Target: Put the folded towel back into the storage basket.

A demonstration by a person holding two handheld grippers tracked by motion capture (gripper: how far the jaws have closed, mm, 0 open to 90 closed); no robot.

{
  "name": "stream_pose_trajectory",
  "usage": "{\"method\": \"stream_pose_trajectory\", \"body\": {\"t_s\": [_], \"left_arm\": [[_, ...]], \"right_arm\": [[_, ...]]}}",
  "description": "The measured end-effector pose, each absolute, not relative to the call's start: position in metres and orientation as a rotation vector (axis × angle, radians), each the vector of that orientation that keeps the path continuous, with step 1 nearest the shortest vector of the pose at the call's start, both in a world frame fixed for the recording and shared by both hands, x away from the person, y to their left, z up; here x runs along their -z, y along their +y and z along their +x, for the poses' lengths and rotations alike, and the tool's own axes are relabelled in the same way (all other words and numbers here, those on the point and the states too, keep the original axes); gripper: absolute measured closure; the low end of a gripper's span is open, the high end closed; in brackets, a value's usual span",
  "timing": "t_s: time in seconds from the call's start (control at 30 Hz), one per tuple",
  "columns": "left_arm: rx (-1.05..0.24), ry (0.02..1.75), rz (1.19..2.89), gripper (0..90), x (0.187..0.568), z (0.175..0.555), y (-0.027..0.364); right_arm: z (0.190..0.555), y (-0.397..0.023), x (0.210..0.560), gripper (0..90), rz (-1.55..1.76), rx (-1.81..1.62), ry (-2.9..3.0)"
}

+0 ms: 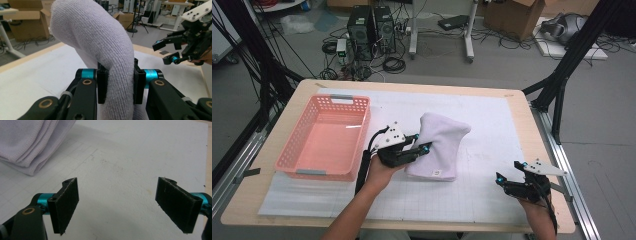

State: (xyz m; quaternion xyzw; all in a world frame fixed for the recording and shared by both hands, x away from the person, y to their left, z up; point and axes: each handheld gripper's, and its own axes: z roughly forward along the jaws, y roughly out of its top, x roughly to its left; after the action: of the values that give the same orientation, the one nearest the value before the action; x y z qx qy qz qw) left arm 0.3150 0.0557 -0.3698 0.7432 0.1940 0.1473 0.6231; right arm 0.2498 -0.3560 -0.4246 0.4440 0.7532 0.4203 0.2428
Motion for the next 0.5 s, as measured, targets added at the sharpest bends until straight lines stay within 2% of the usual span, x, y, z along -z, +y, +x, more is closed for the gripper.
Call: {"method": "stream_pose_trajectory", "body": {"t_s": [0.5], "left_arm": [[-0.370, 0.411, 1.621, 72.8, 0.350, 0.310, 0.081]], "right_arm": [[0.250, -0.355, 0.424, 17.9, 1.213, -1.156, 2.055]]}}
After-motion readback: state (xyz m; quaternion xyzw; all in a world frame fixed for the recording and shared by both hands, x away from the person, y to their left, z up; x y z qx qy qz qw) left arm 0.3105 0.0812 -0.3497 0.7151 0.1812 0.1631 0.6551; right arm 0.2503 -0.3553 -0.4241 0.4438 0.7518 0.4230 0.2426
